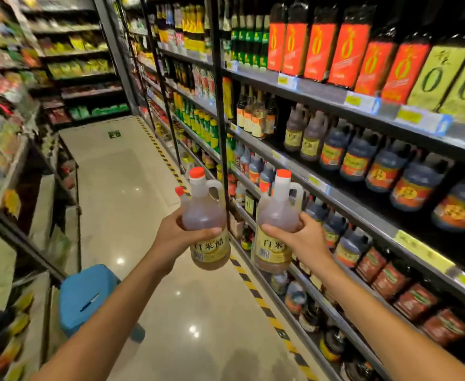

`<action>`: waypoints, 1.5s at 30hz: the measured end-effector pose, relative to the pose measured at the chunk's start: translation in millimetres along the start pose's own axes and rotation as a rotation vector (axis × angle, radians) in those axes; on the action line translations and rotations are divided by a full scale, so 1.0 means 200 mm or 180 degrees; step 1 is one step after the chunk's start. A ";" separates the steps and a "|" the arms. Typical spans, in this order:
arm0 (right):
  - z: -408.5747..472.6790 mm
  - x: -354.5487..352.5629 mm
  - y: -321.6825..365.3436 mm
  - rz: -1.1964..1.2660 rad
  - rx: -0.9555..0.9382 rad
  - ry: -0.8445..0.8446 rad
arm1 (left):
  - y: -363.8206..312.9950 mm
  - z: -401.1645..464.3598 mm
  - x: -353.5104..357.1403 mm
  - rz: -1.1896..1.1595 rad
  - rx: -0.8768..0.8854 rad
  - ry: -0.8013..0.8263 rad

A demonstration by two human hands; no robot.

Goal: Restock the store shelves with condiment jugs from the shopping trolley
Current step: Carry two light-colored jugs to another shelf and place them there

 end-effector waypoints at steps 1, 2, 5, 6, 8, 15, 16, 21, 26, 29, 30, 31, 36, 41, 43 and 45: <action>0.09 0.04 0.02 0.0001 0.0013 -0.0001 | 0.03 0.09 -0.04 -0.0003 -0.0008 -0.0001; 0.17 0.09 0.03 -0.0011 0.0016 0.0002 | 0.06 0.18 -0.09 -0.0015 -0.0011 0.0005; 0.42 0.25 0.07 -0.0047 0.0003 -0.0067 | 0.18 0.47 -0.23 -0.0055 -0.0012 0.0031; 0.51 0.31 0.09 -0.0046 -0.0018 -0.0133 | 0.22 0.58 -0.28 -0.0097 0.0001 0.0044; 0.67 0.43 0.14 -0.0032 -0.0084 -0.0342 | 0.28 0.81 -0.36 -0.0140 0.0052 0.0108; 1.04 0.65 0.32 0.0170 -0.0026 -0.1013 | 0.36 1.54 -0.45 -0.0019 0.0084 0.0782; 1.07 0.64 0.34 0.0198 -0.0006 -0.1123 | 0.36 1.62 -0.41 -0.0006 0.0117 0.0922; 1.20 0.52 0.34 0.0243 0.0056 -0.1644 | 0.39 1.94 -0.13 -0.0114 0.0206 0.1494; 1.36 0.33 0.31 0.0214 0.0030 -0.2106 | 0.39 2.21 0.22 -0.0090 0.0401 0.1893; 1.47 0.21 0.31 0.0288 0.0027 -0.2289 | 0.39 2.35 0.39 -0.0015 0.0501 0.2153; 1.50 0.17 0.32 0.0323 -0.0015 -0.2349 | 0.38 2.40 0.43 -0.0023 0.0532 0.2191; 1.54 0.14 0.34 0.0331 -0.0085 -0.2408 | 0.37 2.46 0.47 -0.0052 0.0577 0.2184; 1.67 0.04 0.30 0.0470 -0.0096 -0.2709 | 0.39 2.66 0.65 -0.0063 0.0696 0.2296; 1.73 -0.03 0.28 0.0361 -0.0099 -0.3031 | 0.43 2.81 0.82 -0.0212 0.0721 0.2470; 1.72 -0.04 0.26 0.0401 -0.0124 -0.3268 | 0.45 2.85 0.87 -0.0203 0.0784 0.2555; 1.71 -0.06 0.25 0.0389 -0.0191 -0.3510 | 0.47 2.89 0.90 -0.0183 0.0918 0.2640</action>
Point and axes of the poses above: each hand's wrist, its own z-axis towards the middle knuckle, its own x-axis out of the palm, y = z × x, the point moved 8 cm from there along z, towards the middle knuckle, and after that the axes turned 11 degrees about x, right-handed, at the moved point
